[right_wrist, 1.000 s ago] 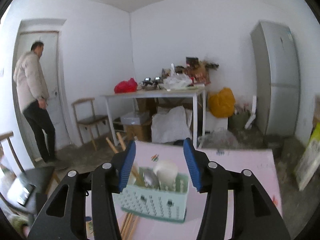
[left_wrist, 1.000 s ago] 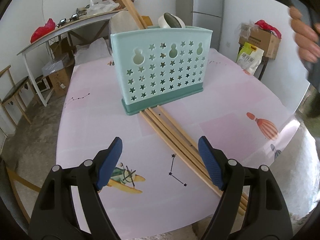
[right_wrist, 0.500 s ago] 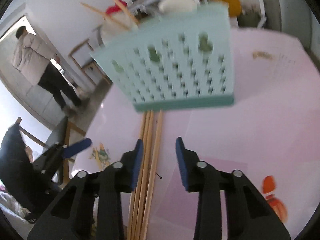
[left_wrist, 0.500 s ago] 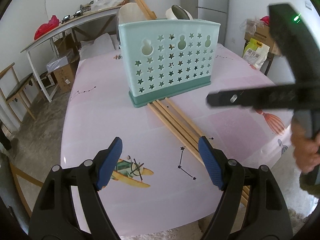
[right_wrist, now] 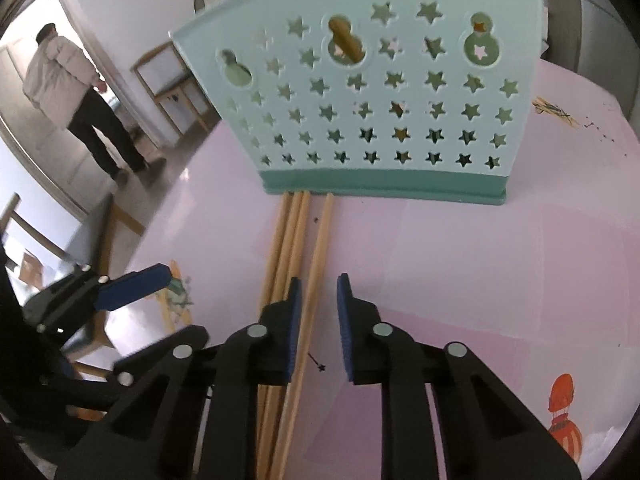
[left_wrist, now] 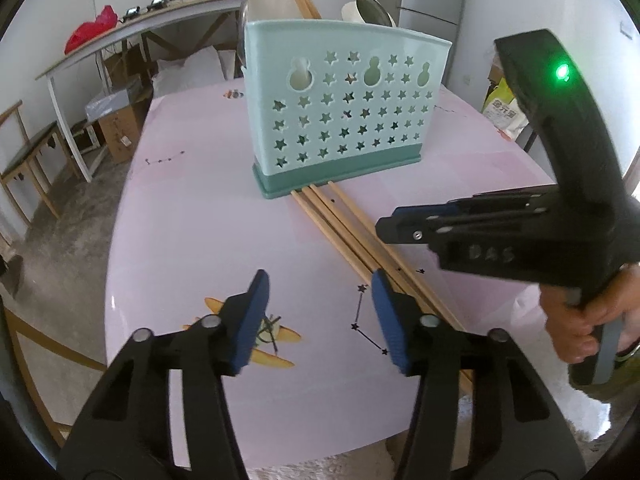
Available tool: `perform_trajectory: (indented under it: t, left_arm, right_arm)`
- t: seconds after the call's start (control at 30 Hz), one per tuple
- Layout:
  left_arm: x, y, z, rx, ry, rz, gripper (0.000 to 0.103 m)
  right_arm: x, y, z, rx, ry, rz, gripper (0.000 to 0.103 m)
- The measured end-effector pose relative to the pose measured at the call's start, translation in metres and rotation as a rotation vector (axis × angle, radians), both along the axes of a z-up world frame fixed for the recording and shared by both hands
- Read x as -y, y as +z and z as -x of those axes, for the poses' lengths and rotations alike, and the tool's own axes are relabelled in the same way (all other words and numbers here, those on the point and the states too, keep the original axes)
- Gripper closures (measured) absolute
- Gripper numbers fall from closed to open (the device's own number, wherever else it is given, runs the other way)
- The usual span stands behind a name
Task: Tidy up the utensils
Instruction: 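Move both open tools back down to the loose wooden chopsticks, then grasp a chopstick with the right tool while the left tool grasps another chopstick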
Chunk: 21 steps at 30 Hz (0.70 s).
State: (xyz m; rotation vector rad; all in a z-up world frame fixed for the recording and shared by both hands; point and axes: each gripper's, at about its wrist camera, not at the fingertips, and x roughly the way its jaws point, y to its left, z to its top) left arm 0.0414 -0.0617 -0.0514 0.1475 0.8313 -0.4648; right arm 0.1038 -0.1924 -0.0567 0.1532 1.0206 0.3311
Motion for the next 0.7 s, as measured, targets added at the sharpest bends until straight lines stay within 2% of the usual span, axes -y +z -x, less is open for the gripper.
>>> perform_trajectory:
  t: [0.3,0.7]
  left_arm:
    - [0.012,-0.001,0.001,-0.027,-0.034,0.022,0.062]
    - [0.033,-0.016,0.002,-0.064,-0.044,-0.045,0.064]
  right_arm:
    - [-0.008,-0.006,0.006,0.027,-0.030,0.092,0.096]
    - [0.021,-0.010,0.017,0.023,-0.129,0.035,0.097]
